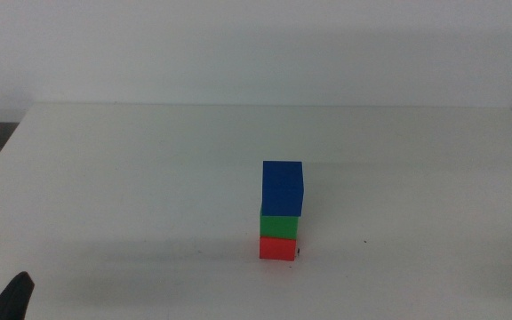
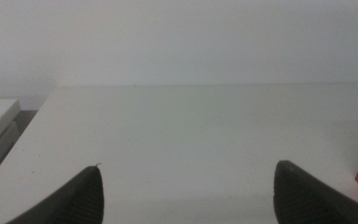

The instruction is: Stack red cubes first, then green, then blue cubes in a specific spot.

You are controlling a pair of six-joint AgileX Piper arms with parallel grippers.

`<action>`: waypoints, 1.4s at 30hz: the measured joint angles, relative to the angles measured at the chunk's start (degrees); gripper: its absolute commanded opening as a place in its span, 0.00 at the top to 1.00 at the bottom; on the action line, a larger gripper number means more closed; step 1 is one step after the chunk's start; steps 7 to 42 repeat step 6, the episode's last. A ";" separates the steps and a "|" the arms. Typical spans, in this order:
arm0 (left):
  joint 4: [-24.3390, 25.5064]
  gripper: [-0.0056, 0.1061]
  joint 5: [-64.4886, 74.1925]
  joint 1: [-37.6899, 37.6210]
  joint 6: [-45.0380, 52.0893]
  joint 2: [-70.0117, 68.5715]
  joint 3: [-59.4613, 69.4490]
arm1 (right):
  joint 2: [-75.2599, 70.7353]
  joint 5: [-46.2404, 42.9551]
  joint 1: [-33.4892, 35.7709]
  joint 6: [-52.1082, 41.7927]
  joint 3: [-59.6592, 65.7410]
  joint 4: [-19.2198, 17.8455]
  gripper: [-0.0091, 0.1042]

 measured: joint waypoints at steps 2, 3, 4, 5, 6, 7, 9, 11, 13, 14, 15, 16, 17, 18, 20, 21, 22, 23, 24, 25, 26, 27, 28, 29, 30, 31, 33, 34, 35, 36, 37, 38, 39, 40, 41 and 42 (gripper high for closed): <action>0.10 0.11 0.00 0.15 0.00 0.00 0.00 | 0.00 0.00 0.00 0.00 0.00 0.00 0.10; 0.10 0.11 0.00 0.39 0.00 0.00 0.00 | 0.00 0.00 0.00 0.00 0.00 0.00 0.10; 0.10 0.11 0.00 0.64 0.00 0.00 0.00 | 0.00 0.00 0.00 0.00 0.00 0.00 0.10; 0.10 0.11 0.00 0.88 0.00 0.00 0.00 | 0.00 0.00 0.00 0.00 0.00 0.00 0.10; 0.10 0.11 0.00 1.03 0.00 0.00 0.00 | 0.00 0.00 0.00 0.00 0.00 0.00 0.10; 0.10 0.11 0.00 1.03 0.00 0.00 0.00 | 0.00 0.00 0.00 0.00 0.00 0.00 0.10; 0.10 0.11 0.00 1.03 0.00 0.00 0.00 | 0.00 0.00 0.00 0.00 0.00 0.00 0.10; 0.10 0.11 0.00 1.03 0.00 0.00 0.00 | 0.00 0.00 0.00 0.00 0.00 0.00 0.10; 0.10 0.11 0.00 1.03 0.00 0.00 0.00 | 0.00 0.00 0.00 0.00 0.00 0.00 0.10; 0.10 0.11 0.00 1.03 0.00 0.00 0.00 | 0.00 0.00 0.00 0.00 0.00 0.00 0.10; 0.10 0.11 0.00 1.03 0.00 0.00 0.00 | 0.00 0.00 0.00 0.00 0.00 0.00 0.10; 0.10 0.11 0.00 1.03 0.00 0.00 0.00 | 0.00 0.00 0.00 0.00 0.00 0.00 0.10; 0.10 0.11 0.00 1.03 0.00 0.00 0.00 | 0.00 0.00 0.00 0.00 0.00 0.00 0.10; 0.10 0.11 0.00 1.03 0.00 0.00 0.00 | 0.00 0.00 0.00 0.00 0.00 0.00 0.10; 0.10 0.11 0.00 1.03 0.00 0.00 0.00 | 0.00 0.00 0.00 0.00 0.00 0.00 0.10; 0.10 0.11 0.00 1.03 0.00 0.00 0.00 | 0.00 0.00 0.00 0.00 0.00 0.00 0.10; 0.10 0.11 0.00 1.03 0.00 0.00 0.00 | 0.00 0.00 0.00 0.00 0.00 0.00 0.10; 0.10 0.11 0.00 1.03 0.00 0.00 0.00 | 0.00 0.00 0.00 0.00 0.00 0.00 0.10; 0.10 0.11 0.00 1.03 0.00 0.00 0.00 | 0.00 0.00 0.00 0.00 0.00 0.00 0.10; 0.10 0.11 0.00 1.03 0.00 0.00 0.00 | 0.00 0.00 0.00 0.00 0.00 0.00 0.10; 0.10 0.11 0.00 1.03 0.00 0.00 0.00 | 0.00 0.00 0.00 0.00 0.00 0.00 0.10; 0.10 0.11 0.00 1.03 0.00 0.00 0.00 | 0.00 0.00 0.00 0.00 0.00 0.00 0.10; 0.10 0.11 0.00 1.03 0.00 0.00 0.00 | 0.00 0.00 0.00 0.00 0.00 0.00 0.10; 0.10 0.11 0.00 1.03 0.00 0.00 0.00 | 0.00 0.00 0.00 0.00 0.00 0.00 0.10; 0.10 0.11 0.00 1.03 0.00 0.00 0.00 | 0.00 0.00 0.00 0.00 0.00 0.00 0.10; 0.10 0.11 0.00 1.03 0.00 0.00 0.00 | 0.00 0.00 0.00 0.00 0.00 0.00 0.10; 0.10 0.11 0.00 1.03 0.00 0.00 0.00 | 0.00 0.00 0.00 0.00 0.00 0.00 0.10; 0.10 0.11 0.00 1.03 0.00 0.00 0.00 | 0.00 0.00 0.00 0.00 0.00 0.00 0.10; 0.10 0.11 0.00 1.03 0.00 0.00 0.00 | 0.00 0.00 0.00 0.00 0.00 0.00 0.10; 0.10 0.11 0.00 1.03 0.00 0.00 0.00 | 0.00 0.00 0.00 0.00 0.00 0.00 0.10; 0.10 0.11 0.00 1.03 0.00 0.00 0.00 | 0.00 0.00 0.00 0.00 0.00 0.00 0.10; 0.10 0.11 0.00 1.03 0.00 0.00 0.00 | 0.00 0.00 0.00 0.00 0.00 0.00 0.10; 0.10 0.11 0.00 1.03 0.00 0.00 0.00 | 0.00 0.00 0.00 0.00 0.00 0.00 0.10; 0.10 0.11 0.00 1.03 0.00 0.00 0.00 | 0.00 0.00 0.00 0.00 0.00 0.00 0.10; 0.10 0.11 0.00 1.03 0.00 0.00 0.00 | 0.00 0.00 0.00 0.00 0.00 0.00 0.10; 0.10 0.11 0.00 1.03 0.00 0.00 0.00 | 0.00 0.00 0.00 0.00 0.00 0.00 0.10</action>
